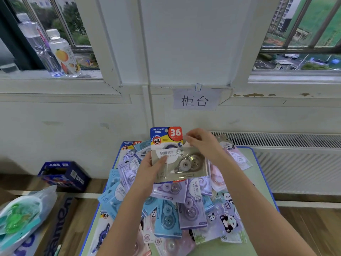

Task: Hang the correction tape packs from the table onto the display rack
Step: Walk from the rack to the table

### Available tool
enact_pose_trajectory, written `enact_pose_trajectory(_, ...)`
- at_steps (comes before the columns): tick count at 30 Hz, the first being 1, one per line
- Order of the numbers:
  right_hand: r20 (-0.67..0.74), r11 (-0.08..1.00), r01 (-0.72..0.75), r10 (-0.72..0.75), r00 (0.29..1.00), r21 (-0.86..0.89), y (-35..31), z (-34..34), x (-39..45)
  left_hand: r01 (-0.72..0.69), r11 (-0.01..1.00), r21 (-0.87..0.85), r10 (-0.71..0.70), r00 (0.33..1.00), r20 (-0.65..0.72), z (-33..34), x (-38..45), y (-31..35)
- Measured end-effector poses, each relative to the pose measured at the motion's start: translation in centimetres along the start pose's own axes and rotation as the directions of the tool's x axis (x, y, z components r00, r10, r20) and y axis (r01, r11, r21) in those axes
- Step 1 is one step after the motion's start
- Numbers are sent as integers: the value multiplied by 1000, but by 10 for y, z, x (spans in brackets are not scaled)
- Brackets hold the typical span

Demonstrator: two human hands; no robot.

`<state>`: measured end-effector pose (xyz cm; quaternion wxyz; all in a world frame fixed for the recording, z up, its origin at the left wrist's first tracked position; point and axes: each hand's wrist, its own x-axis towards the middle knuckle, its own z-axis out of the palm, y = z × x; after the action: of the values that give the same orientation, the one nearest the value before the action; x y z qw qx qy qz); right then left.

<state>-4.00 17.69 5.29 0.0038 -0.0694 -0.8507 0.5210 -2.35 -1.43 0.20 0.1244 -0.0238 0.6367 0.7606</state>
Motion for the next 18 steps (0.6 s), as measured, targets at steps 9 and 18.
enact_pose_trajectory(9,360,979,-30,103,927,-201,33,3,-29,70,991,-118,-86,986,-144,4,1,-11)
enact_pose_trajectory(18,238,977,-177,145,960,118,60,-14,-48,272,875,-400,-319,946,-52,34,6,-13)
